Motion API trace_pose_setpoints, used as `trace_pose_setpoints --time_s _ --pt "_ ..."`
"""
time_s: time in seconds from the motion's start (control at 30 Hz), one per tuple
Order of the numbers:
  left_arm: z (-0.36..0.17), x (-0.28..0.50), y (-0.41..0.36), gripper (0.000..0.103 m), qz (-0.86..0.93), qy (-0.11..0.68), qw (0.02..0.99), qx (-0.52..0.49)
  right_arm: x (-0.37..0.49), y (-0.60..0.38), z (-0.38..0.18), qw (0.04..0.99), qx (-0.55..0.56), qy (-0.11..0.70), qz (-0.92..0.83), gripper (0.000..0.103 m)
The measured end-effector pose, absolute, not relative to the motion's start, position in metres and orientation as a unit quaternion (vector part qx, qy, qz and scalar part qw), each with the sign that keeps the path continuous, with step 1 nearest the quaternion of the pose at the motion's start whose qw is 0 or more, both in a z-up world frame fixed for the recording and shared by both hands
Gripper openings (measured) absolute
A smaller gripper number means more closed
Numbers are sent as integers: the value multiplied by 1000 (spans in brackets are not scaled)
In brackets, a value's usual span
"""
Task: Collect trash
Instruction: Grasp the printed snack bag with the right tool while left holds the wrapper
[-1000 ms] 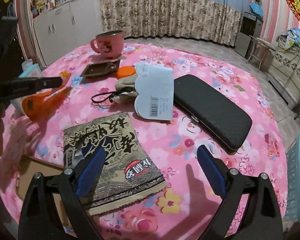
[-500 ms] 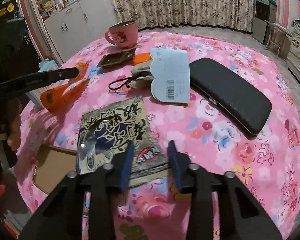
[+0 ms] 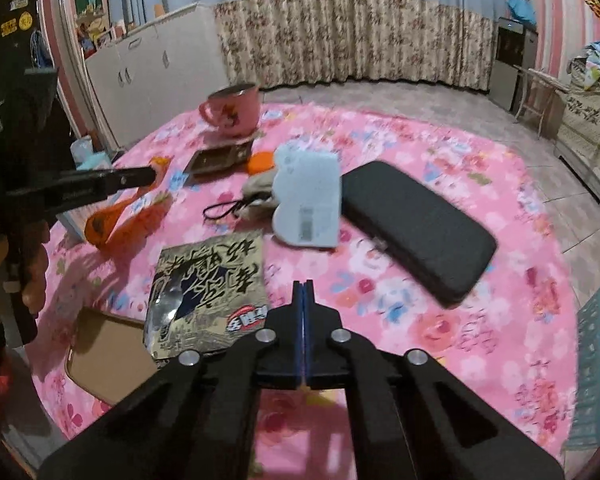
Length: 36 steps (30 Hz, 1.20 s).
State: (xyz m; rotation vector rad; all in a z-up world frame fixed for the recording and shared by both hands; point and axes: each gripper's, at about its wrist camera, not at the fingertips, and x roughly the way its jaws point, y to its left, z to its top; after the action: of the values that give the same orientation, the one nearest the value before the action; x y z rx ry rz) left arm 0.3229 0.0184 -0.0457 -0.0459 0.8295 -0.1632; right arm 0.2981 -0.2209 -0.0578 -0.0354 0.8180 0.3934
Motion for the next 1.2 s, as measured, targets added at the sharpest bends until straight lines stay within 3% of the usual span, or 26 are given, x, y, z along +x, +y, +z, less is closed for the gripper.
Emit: trace_pose_setpoints --time_s 0.2,0.23,0.27,0.3,0.33,0.87,1.07,1.2 --pt "-44 323 16 0 -80 400 913 -21 291 -212 -59 898 -43 393 193 4" --pt "-44 323 16 0 -79 400 913 -21 288 -205 -58 897 -50 393 196 10" --pt "-44 322 17 0 -78 399 913 -21 284 -200 -57 897 -55 391 200 19" --pt "-43 321 19 0 -77 397 914 -23 280 -193 -55 897 -62 385 205 51" --pt "-41 321 22 0 -74 395 915 -25 275 -188 -54 900 -68 377 209 71" --pt "-33 316 65 0 -51 388 918 -57 274 -139 -88 856 -105 435 260 69" --pt "-33 316 63 0 -55 388 919 -51 279 -148 -84 854 -83 438 267 53" --pt "-33 316 62 0 -55 388 918 -50 280 -155 -80 857 -74 436 266 28"
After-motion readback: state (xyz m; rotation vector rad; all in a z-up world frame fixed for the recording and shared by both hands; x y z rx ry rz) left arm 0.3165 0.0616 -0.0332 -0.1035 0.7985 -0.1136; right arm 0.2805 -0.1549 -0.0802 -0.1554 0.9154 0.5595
